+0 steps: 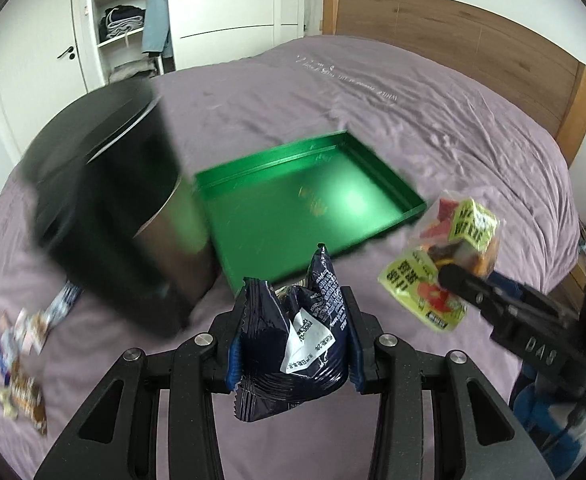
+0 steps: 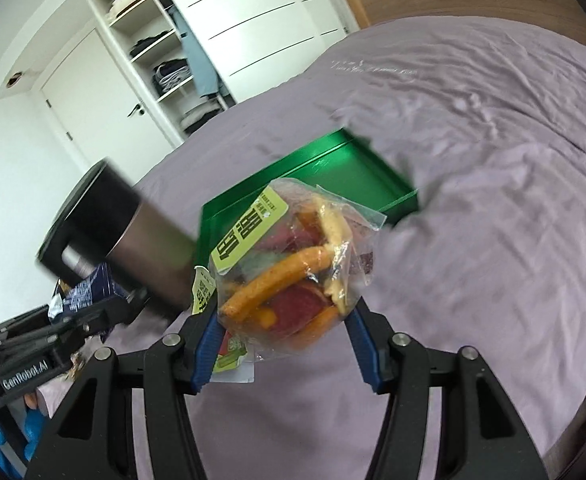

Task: Organize snacks
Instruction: 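Carry both bags over the green tray with both grippers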

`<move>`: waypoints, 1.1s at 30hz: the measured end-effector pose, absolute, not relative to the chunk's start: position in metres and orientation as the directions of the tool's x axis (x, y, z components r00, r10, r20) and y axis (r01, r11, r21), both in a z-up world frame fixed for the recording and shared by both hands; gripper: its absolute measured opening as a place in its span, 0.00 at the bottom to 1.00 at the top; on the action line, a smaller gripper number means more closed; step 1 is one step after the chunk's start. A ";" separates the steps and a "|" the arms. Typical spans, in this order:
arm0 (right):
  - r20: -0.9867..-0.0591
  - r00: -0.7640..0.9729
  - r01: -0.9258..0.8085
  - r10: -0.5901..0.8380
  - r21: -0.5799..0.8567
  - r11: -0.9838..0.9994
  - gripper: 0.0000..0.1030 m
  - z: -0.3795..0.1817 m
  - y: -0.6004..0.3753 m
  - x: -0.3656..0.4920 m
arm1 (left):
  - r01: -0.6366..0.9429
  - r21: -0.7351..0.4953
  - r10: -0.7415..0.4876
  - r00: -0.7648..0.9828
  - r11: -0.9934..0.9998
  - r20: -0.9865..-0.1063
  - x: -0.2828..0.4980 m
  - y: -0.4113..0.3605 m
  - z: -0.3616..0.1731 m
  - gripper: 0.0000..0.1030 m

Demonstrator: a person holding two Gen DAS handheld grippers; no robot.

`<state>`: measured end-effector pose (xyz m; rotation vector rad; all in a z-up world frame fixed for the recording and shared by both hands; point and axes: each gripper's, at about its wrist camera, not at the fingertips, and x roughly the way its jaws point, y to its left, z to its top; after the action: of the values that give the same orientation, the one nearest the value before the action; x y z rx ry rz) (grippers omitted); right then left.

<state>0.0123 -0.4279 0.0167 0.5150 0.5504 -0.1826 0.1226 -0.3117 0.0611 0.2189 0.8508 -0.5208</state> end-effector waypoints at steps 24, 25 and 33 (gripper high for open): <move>-0.597 0.794 0.282 -0.115 0.194 0.939 0.22 -0.014 -0.515 0.236 | 0.289 -0.012 -0.199 0.628 0.957 -0.752 0.334 -0.378 -0.025 0.34; -0.600 0.792 0.279 -0.115 0.188 0.942 0.22 -0.015 -0.516 0.239 | 0.287 -0.008 -0.195 0.630 0.958 -0.752 0.337 -0.379 -0.027 0.34; -0.626 0.774 0.261 -0.095 0.178 0.949 0.24 -0.021 -0.520 0.252 | 0.282 -0.032 -0.198 0.582 0.959 -0.789 0.347 -0.383 -0.054 0.35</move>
<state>0.2517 -0.5203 -0.0210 0.2630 0.6597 -0.1955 0.3474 -0.3829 -0.0542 0.1006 0.9080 -0.2810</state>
